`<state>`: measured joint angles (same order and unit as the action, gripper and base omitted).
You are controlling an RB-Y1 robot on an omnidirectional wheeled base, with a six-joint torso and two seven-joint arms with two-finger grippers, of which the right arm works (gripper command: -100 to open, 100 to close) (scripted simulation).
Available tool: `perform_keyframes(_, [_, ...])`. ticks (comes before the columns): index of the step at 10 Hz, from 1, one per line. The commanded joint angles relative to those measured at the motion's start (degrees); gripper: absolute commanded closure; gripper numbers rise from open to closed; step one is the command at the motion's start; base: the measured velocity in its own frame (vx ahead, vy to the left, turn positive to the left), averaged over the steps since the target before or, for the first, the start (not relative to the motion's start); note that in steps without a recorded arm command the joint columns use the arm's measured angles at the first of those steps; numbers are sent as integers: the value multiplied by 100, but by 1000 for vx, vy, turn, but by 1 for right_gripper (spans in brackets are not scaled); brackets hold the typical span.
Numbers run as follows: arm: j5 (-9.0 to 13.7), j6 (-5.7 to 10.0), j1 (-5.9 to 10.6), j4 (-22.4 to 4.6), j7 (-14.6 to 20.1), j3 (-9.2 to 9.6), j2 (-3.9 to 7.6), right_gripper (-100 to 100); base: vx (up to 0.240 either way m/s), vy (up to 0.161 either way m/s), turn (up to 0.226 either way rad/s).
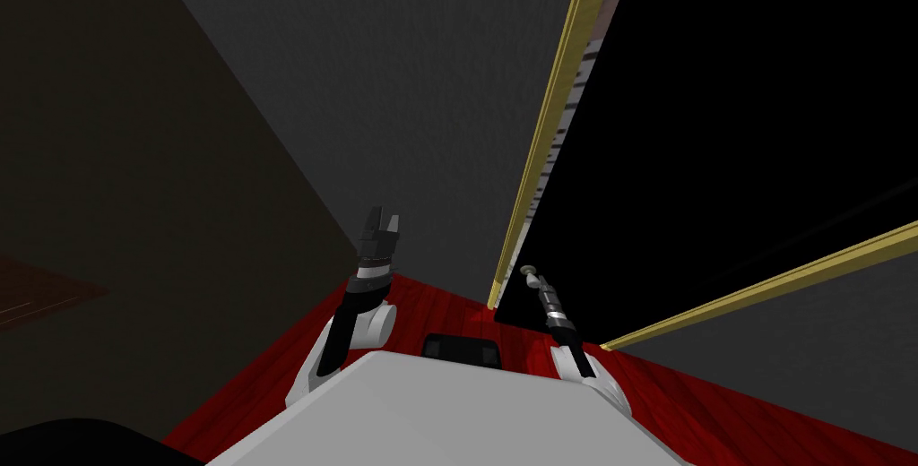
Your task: Pull the door open
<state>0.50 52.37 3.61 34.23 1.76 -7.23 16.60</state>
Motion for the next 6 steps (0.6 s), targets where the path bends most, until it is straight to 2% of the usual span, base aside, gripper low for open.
perform_keyframes(1, [69,-22,25,40,286,153,-95,100,-36,-11,36])
perform_keyframes(2, [164,-29,33,37,433,209,-86,100,-59,-24,81])
perform_keyframes(3, [164,-29,33,37,535,209,-86,100,-48,-26,32])
perform_keyframes(5, [164,-29,33,37,535,209,-86,100,-17,-7,-2])
perform_keyframes(6, [259,-36,41,34,772,266,-76,100,-23,1,26])
